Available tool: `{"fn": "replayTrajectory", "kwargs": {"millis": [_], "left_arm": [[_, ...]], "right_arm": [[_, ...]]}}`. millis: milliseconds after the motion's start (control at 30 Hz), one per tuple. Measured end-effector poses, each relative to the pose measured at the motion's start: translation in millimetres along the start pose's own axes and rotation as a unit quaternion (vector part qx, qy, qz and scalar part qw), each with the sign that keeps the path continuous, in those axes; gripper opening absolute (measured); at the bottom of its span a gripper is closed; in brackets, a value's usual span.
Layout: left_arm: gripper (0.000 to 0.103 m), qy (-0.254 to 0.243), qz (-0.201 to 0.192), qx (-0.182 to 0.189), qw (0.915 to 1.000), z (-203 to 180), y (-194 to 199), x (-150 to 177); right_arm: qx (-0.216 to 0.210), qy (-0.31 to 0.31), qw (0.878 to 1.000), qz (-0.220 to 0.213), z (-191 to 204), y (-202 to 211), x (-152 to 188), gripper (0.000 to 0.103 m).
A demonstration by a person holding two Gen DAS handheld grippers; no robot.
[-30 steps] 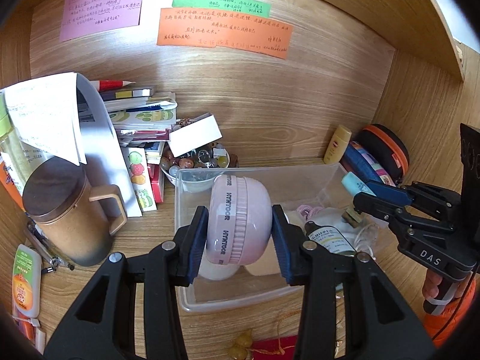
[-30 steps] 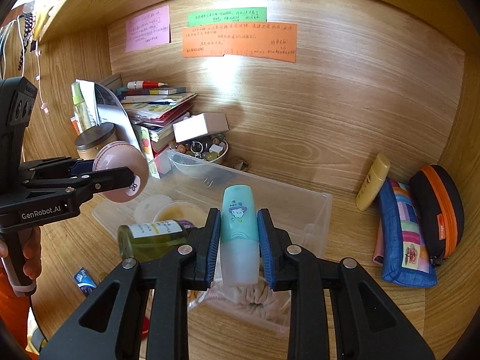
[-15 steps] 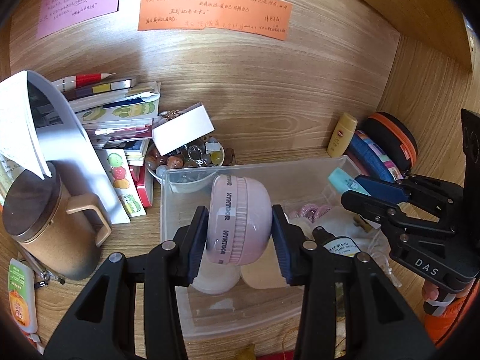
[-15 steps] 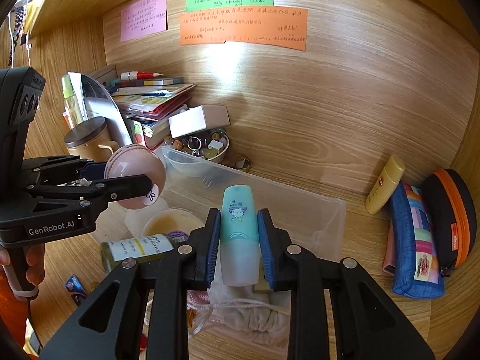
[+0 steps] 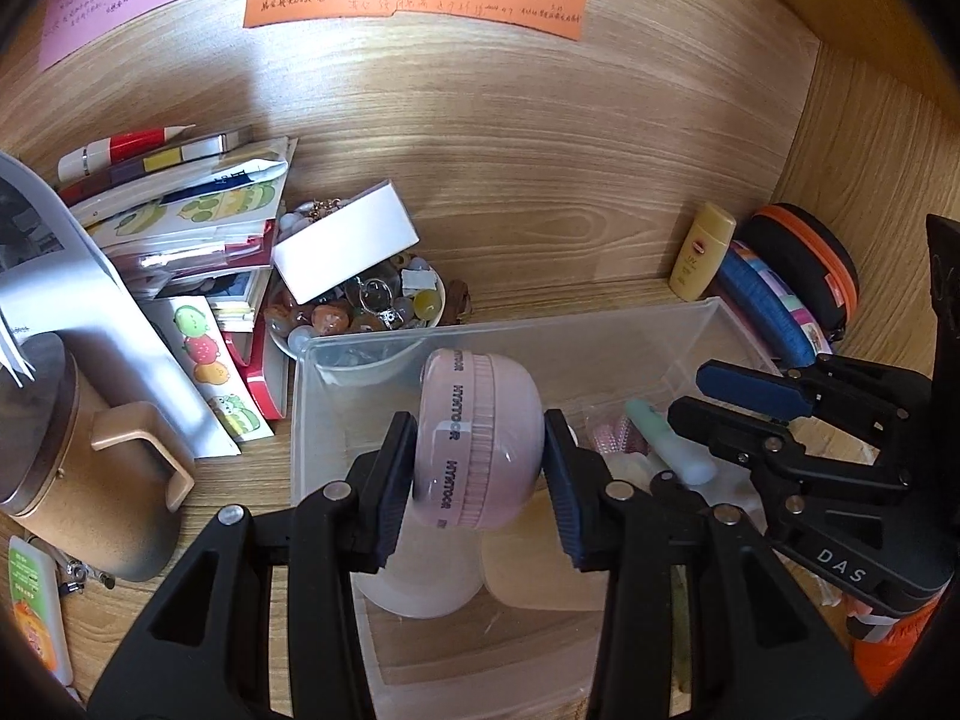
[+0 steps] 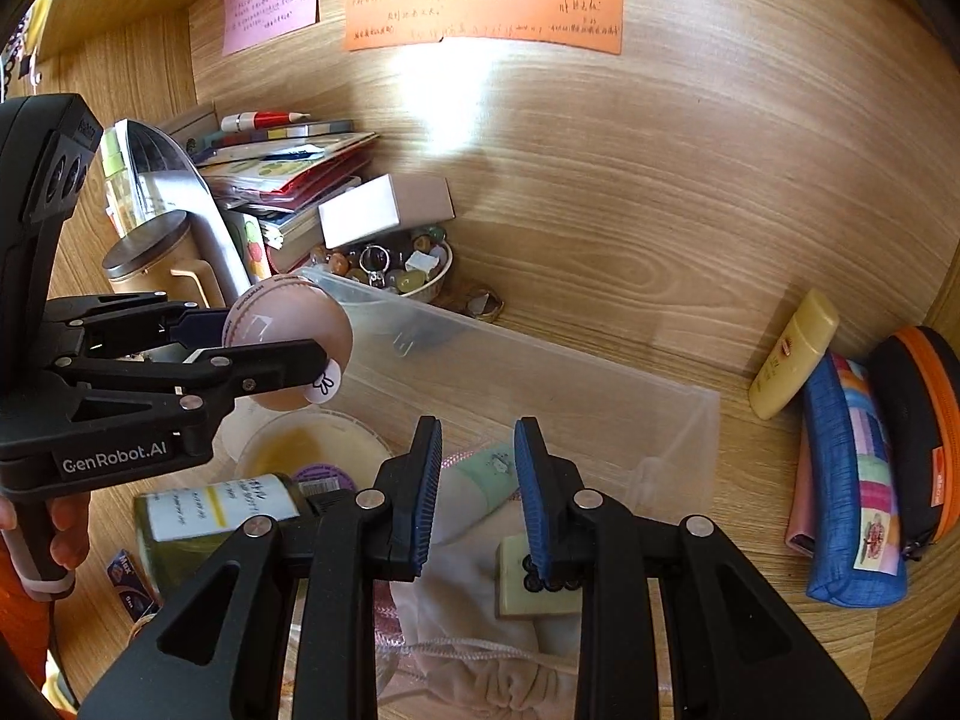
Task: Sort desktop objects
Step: 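Open right gripper to drop the tube into the box while left gripper holds the pink ball above it, then open the left gripper to drop the pink ball into the clear box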
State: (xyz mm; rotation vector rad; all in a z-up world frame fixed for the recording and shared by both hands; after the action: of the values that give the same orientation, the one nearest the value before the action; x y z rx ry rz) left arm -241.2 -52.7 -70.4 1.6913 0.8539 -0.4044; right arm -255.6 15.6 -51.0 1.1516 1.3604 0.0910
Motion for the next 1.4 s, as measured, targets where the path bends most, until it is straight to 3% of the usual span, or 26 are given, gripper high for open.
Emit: {"fn": "replayTrajectory", "kwargs": {"millis": [533,700,967,1267,1400], "left_arm": [[0.041,0.014,0.019,-0.012,0.9996,5.1,-16.8,0.4],[0.053,0.015,0.013,-0.015,0.9997,4.6,-16.1,-1.2],[0.054,0.016,0.007,-0.011,0.9998,5.1,-14.7,-5.3],[0.072,-0.004,-0.030,-0.012,0.9995,2.0,9.1,-11.8],[0.084,-0.014,-0.047,-0.020,0.9986,0.0,22.3,-12.2]], "right_arm": [[-0.011,-0.028,1.000,-0.003,-8.4,-9.7,1.7,0.023],[-0.012,-0.026,1.000,-0.006,-7.9,-9.1,0.9,0.024],[-0.003,-0.027,0.999,-0.027,-8.4,2.2,-4.0,0.043],[0.023,-0.025,0.998,-0.048,-13.6,22.6,-10.6,0.060],[0.048,-0.015,0.997,-0.062,-14.0,38.2,-15.6,0.076]]}}
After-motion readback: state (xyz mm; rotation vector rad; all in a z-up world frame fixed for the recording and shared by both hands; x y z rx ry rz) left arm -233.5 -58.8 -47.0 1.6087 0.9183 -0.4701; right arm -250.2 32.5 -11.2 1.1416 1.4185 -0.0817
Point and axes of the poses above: each gripper's, at about its wrist camera, not at the fingertips, and y roughly against the way its jaws point, z to its left, x to its underside, the point moved 7 cm from there along -y, roughly the way its jaws point, and after that the axes turned 15 degrees about y, right-handed, at the moved point
